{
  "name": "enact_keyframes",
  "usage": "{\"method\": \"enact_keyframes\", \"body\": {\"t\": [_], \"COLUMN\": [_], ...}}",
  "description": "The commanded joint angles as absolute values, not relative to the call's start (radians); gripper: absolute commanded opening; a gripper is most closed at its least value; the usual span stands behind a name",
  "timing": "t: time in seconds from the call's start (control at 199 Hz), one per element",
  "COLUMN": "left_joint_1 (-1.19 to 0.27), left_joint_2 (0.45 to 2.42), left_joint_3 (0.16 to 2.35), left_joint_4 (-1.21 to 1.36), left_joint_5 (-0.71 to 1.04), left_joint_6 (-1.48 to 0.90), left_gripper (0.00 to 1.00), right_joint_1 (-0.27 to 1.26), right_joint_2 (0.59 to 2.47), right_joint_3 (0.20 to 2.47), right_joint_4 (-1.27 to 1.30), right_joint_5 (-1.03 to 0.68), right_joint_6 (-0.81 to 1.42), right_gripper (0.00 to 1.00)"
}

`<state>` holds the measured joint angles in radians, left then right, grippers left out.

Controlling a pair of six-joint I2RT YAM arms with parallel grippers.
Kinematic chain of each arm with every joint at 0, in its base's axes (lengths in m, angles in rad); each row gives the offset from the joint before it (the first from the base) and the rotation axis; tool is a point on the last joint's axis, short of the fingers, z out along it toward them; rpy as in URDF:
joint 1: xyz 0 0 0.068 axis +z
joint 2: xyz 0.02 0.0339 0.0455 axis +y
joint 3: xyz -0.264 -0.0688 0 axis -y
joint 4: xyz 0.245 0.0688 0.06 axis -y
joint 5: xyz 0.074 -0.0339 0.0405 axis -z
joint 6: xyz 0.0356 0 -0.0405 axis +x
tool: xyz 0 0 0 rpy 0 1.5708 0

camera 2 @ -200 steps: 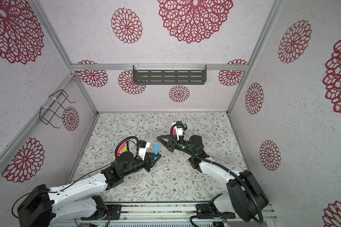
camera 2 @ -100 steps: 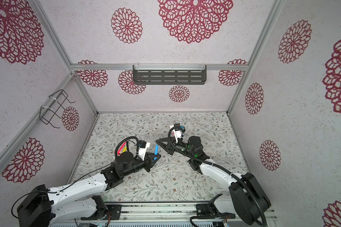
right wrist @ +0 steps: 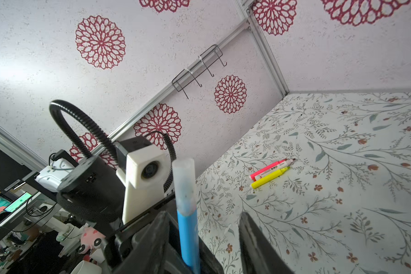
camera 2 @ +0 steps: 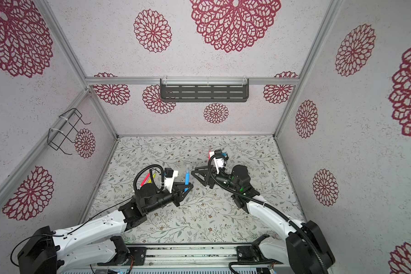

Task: Insert the pens into the pen caps
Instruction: 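Press the clear cap down onto the blue marker tip with the right gripper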

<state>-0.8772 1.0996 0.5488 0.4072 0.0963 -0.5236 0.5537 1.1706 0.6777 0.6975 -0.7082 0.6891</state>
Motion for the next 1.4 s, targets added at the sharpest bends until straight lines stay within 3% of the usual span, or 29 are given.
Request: {"method": "enact_keyframes", "body": {"t": [0.0, 0.261, 0.858, 1.084, 1.254, 1.395], "left_joint_1": [-0.881, -0.882, -0.882, -0.882, -0.880, -0.880], "left_joint_2": [1.096, 1.110, 1.144, 1.137, 1.132, 1.128], "left_joint_3": [0.544, 0.551, 0.566, 0.574, 0.574, 0.570], "left_joint_4": [0.430, 0.434, 0.432, 0.421, 0.420, 0.432], "left_joint_5": [0.097, 0.110, 0.114, 0.113, 0.098, 0.084], "left_joint_6": [-0.522, -0.528, -0.531, -0.525, -0.508, -0.507], "left_gripper": [0.00, 0.00, 0.00, 0.00, 0.00, 0.00], "right_joint_1": [0.545, 0.549, 0.585, 0.595, 0.601, 0.610], "right_joint_2": [1.149, 1.225, 1.287, 1.282, 1.267, 1.265], "right_joint_3": [0.772, 0.892, 0.902, 0.893, 0.867, 0.849], "right_joint_4": [0.622, 0.547, 0.592, 0.552, 0.549, 0.539], "right_joint_5": [-0.684, -0.713, -0.779, -0.769, -0.766, -0.770], "right_joint_6": [0.634, 0.621, 0.646, 0.618, 0.606, 0.598], "right_gripper": [0.50, 0.49, 0.41, 0.27, 0.09, 0.03]}}
